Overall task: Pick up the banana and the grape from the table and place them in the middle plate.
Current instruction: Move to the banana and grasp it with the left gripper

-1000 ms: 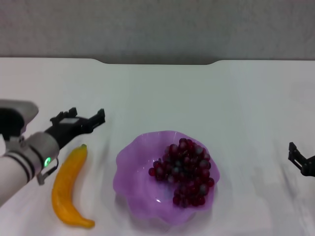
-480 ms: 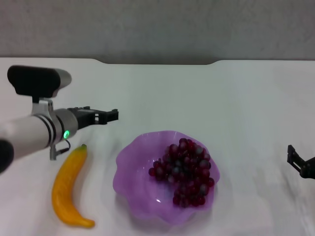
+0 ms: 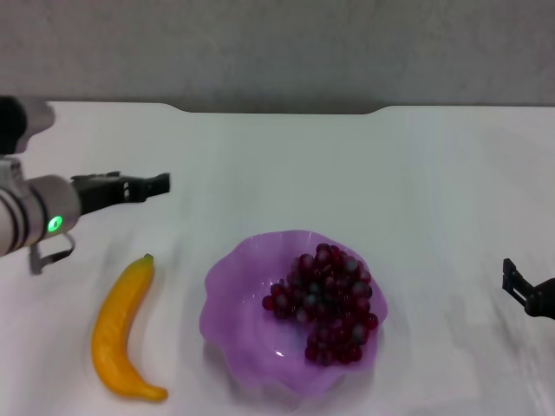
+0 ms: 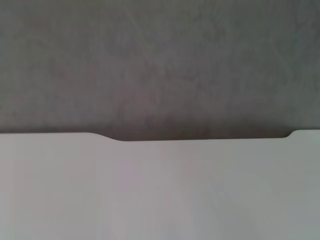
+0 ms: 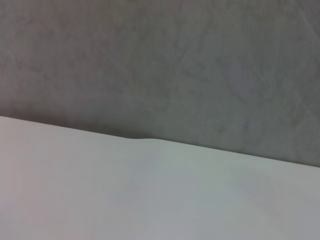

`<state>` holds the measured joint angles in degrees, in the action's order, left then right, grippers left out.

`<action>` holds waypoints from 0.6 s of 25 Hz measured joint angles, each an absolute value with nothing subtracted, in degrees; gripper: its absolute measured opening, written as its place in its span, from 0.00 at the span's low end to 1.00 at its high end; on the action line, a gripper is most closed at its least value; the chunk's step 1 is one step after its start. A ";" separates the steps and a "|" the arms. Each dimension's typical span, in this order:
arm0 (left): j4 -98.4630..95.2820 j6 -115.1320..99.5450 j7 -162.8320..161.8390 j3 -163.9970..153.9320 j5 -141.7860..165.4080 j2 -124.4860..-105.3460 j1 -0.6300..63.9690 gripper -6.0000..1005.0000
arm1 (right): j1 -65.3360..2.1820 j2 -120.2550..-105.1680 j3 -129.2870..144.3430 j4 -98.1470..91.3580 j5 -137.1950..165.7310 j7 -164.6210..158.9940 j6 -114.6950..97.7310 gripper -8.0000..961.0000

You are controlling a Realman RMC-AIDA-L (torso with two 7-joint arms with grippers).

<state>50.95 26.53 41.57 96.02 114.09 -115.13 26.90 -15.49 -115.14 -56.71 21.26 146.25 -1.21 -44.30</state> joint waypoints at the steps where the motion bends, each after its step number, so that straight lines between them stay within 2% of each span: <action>1: 51.83 27.94 42.59 97.58 115.46 -115.65 26.01 0.90 | -15.50 -115.14 -56.56 21.27 146.25 -1.20 -44.30 0.89; 15: 58.61 34.41 36.63 97.11 138.12 -116.73 20.27 0.90 | -15.54 -115.22 -56.33 20.63 145.97 -1.49 -44.20 0.89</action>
<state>58.61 34.41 36.64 97.11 138.12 -116.73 20.27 -15.54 -115.22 -56.33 20.63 145.97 -1.49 -44.20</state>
